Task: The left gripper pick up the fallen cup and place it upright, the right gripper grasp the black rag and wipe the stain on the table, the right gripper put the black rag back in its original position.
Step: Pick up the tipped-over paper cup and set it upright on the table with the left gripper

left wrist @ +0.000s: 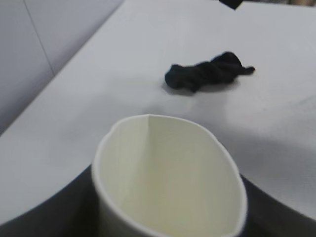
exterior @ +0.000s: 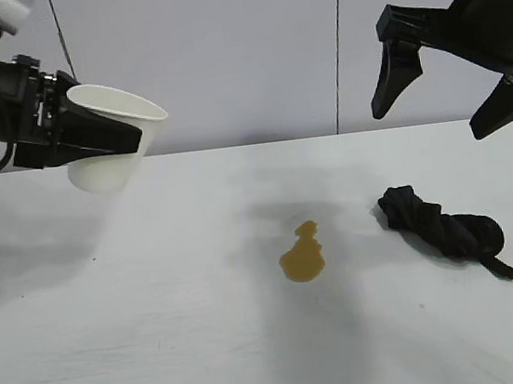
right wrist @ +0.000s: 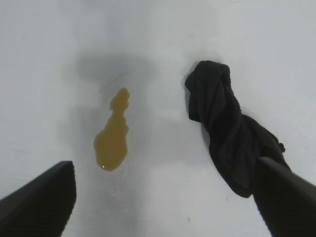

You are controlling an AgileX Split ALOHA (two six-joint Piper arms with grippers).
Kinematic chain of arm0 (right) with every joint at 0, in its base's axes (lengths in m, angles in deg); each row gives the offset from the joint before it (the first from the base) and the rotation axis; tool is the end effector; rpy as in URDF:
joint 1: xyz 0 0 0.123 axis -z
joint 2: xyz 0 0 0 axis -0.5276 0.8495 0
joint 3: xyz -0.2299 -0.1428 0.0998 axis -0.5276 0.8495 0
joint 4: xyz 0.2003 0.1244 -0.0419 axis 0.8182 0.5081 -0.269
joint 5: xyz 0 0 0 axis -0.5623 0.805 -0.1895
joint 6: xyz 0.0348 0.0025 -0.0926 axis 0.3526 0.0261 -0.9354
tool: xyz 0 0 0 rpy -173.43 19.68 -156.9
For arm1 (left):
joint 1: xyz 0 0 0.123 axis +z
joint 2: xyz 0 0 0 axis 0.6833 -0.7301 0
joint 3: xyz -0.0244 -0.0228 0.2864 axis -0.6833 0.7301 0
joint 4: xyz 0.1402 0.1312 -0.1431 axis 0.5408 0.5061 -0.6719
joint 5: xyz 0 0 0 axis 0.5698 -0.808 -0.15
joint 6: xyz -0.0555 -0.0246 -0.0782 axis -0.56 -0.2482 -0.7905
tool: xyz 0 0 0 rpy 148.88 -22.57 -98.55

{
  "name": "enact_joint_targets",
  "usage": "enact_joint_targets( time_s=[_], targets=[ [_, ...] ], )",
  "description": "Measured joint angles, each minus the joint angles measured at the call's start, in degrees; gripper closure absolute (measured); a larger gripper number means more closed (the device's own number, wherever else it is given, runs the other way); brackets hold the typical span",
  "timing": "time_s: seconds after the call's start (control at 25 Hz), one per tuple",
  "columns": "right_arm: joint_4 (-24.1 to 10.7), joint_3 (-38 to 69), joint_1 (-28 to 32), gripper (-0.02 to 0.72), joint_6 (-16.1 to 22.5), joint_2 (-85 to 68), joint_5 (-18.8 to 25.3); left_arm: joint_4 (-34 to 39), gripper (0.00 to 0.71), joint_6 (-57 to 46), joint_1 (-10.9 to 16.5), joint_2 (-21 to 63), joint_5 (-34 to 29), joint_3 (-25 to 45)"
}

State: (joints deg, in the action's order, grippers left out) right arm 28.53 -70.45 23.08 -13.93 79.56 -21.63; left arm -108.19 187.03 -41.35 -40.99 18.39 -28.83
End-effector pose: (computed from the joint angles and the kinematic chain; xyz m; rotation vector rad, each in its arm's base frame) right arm 0.3201 0.0662 0.2455 0.0792 2.6094 0.3693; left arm 0.3548 -0.0789 0.1537 1.1741 1.5135 -0.7402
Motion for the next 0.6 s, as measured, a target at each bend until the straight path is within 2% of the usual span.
enact_joint_targets(
  time_s=[0.32, 0.6],
  targets=[
    [0.0, 0.0, 0.0, 0.03, 0.0, 0.0, -0.4, -0.7, 0.315, 0.2, -0.1, -7.6, 0.0, -2.9],
    [0.0, 0.0, 0.0, 0.03, 0.0, 0.0, -1.7, -0.8, 0.315, 0.3, -1.8, -11.5, 0.0, -3.0]
  ],
)
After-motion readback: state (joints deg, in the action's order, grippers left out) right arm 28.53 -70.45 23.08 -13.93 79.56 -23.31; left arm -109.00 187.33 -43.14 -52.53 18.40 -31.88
